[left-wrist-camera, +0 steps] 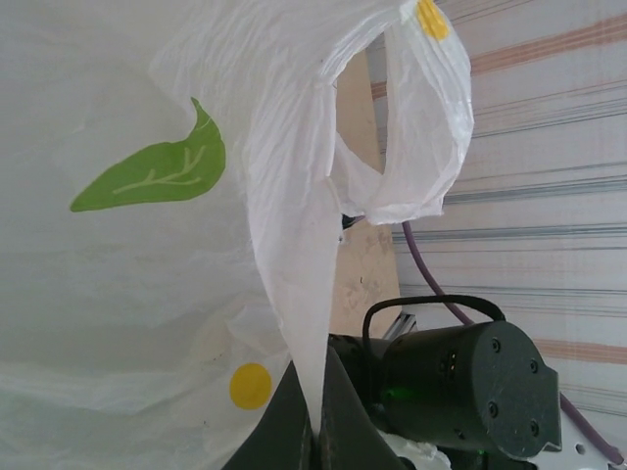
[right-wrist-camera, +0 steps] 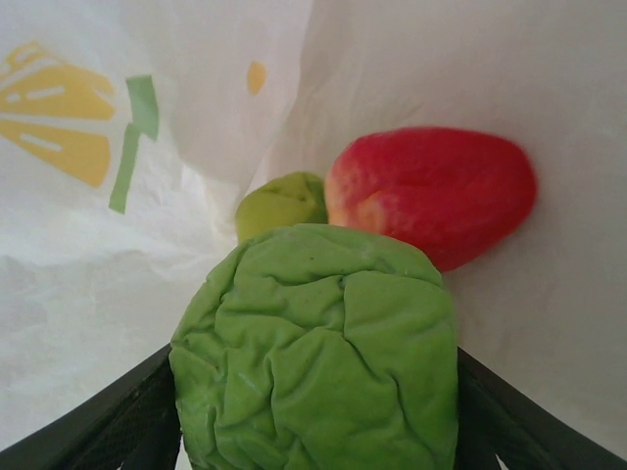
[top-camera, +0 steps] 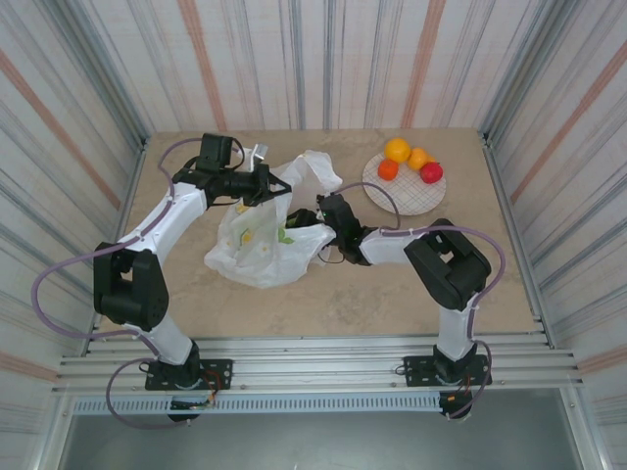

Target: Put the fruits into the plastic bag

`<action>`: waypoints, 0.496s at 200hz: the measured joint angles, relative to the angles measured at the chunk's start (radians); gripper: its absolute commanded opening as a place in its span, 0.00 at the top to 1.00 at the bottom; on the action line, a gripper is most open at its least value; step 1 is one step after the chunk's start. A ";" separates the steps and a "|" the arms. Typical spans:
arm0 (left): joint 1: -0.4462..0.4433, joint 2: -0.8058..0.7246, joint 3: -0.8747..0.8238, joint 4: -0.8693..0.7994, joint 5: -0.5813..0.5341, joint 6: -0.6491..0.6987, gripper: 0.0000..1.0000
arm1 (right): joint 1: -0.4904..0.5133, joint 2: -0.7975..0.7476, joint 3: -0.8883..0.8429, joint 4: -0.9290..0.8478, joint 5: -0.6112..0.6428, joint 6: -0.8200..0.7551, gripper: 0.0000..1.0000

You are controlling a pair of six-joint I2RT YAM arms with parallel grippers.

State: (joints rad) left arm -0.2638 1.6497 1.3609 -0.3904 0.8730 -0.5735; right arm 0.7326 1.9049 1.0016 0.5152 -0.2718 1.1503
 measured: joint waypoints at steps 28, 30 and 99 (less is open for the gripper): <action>0.000 0.000 0.000 0.000 0.000 0.000 1.00 | 0.029 0.023 0.040 -0.007 -0.044 0.021 0.25; 0.000 0.000 0.000 0.000 0.000 0.000 1.00 | 0.030 0.025 0.044 -0.008 -0.048 0.020 0.25; 0.000 0.000 0.000 0.000 0.000 0.000 1.00 | 0.039 0.047 0.081 -0.049 -0.156 -0.006 0.13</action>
State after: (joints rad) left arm -0.2638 1.6497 1.3609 -0.3904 0.8730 -0.5735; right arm 0.7719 1.9514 1.0828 0.4664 -0.4274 1.1439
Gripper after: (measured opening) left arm 0.049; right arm 0.862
